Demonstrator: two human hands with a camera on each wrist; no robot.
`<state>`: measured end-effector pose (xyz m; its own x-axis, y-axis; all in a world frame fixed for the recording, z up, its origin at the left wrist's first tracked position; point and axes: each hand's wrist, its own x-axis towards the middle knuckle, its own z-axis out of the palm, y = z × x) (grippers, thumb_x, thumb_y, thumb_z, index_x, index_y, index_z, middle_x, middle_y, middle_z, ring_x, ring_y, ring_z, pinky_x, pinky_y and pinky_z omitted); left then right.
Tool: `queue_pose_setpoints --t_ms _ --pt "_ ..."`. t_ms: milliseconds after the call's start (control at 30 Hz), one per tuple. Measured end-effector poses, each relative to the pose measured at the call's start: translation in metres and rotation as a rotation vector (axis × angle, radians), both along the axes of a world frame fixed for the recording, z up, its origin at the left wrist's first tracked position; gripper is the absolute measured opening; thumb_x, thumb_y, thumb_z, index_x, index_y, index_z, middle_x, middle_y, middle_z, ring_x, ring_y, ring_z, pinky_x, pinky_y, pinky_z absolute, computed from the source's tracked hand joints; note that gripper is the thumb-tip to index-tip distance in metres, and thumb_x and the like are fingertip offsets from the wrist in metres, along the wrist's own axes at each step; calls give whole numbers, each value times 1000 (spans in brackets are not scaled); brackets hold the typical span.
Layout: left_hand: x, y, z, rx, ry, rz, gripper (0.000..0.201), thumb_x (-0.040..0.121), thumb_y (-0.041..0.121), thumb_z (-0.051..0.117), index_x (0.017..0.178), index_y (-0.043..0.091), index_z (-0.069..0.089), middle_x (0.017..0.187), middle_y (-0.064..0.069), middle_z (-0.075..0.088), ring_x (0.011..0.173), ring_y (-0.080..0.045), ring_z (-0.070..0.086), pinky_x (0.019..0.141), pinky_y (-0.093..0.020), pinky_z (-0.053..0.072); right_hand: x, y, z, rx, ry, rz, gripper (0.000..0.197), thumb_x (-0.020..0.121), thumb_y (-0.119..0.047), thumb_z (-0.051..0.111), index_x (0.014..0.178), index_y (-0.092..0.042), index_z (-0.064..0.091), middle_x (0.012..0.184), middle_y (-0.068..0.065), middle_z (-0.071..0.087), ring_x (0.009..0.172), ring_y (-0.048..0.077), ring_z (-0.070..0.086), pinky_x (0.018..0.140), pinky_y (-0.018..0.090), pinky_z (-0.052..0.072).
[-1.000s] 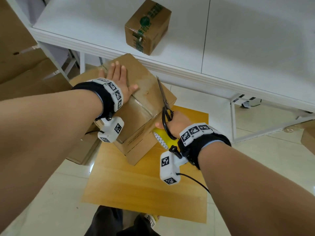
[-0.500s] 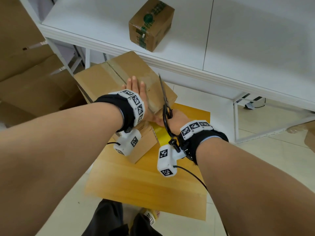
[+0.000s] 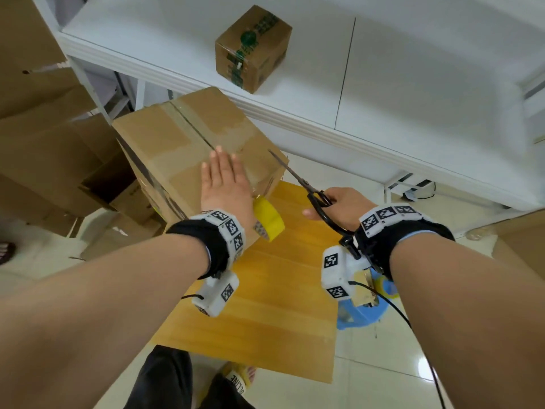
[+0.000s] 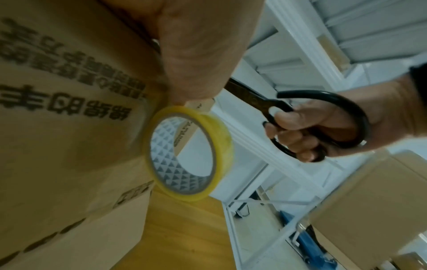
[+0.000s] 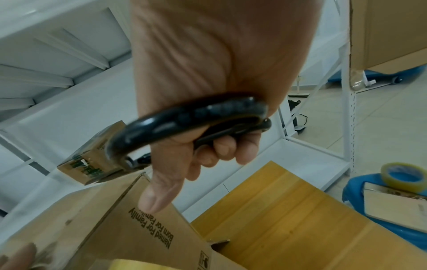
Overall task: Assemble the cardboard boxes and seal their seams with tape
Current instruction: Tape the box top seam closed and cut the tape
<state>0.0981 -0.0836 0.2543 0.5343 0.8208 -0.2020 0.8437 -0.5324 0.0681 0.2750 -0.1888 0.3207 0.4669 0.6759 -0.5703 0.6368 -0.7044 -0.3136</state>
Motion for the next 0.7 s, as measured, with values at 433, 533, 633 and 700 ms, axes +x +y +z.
queue_pose_setpoints --t_ms 433,533,633,700 --pt "-33 20 2 -46 -28 -153 84 90 14 49 152 6 -7 159 -14 -11 148 -27 -9 121 -40 -2 -2 -14 10 -219 45 168 51 73 -61 75 101 -18 65 96 3 67 90 23 64 90 40 51" --pt "-43 2 -3 10 -383 -306 69 85 6 54 149 11 28 153 -8 33 141 -25 31 119 -39 18 -1 -11 12 -207 19 191 57 68 -70 72 97 -21 65 93 1 67 87 21 64 88 41 51" --pt "-53 -17 -11 121 -602 -298 32 90 18 50 121 14 48 95 0 66 77 -21 62 97 -35 32 0 -8 16 -298 -43 278 78 58 -82 59 105 -20 65 96 1 64 94 22 61 94 42 49" --pt "-56 -25 -17 158 -639 -225 25 87 23 54 110 16 46 97 -2 59 75 -21 54 82 -34 30 1 -7 19 -341 -34 298 78 56 -83 58 104 -21 63 91 -2 61 87 19 58 93 41 48"
